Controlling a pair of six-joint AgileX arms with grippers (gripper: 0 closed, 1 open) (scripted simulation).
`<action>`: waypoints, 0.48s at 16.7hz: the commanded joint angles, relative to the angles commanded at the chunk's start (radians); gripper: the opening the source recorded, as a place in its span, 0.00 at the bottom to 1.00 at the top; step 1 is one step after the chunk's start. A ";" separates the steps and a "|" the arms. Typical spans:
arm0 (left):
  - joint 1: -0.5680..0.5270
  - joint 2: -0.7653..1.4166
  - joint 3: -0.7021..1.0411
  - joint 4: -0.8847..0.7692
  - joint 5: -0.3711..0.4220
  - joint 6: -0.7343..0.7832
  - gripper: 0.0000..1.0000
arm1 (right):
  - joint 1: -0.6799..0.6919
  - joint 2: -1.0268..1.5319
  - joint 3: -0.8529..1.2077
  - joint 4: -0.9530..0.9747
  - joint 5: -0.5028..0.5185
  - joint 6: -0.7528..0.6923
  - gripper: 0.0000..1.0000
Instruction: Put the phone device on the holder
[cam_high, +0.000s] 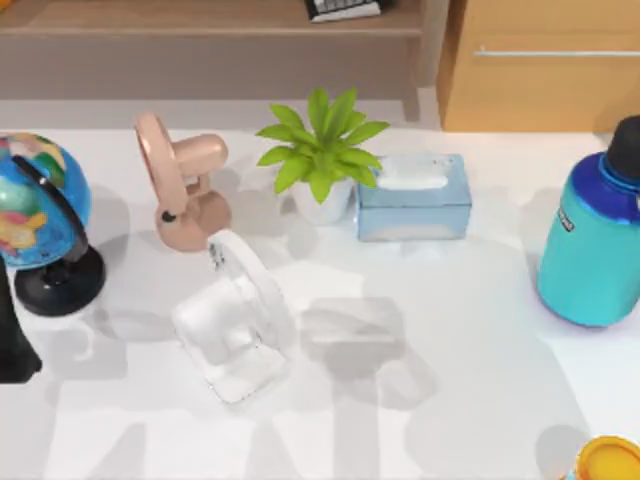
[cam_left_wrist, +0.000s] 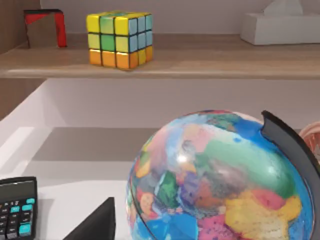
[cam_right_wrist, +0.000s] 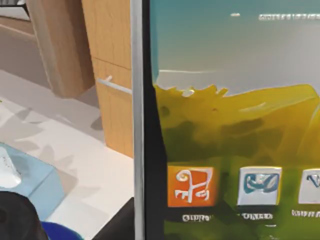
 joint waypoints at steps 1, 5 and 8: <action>0.000 0.000 0.000 0.000 0.000 0.000 1.00 | -0.079 0.003 -0.040 0.018 -0.043 -0.060 0.00; 0.000 0.000 0.000 0.000 0.000 0.000 1.00 | -0.346 0.042 -0.193 0.057 -0.149 -0.262 0.00; 0.000 0.000 0.000 0.000 0.000 0.000 1.00 | -0.460 0.076 -0.272 0.065 -0.165 -0.357 0.00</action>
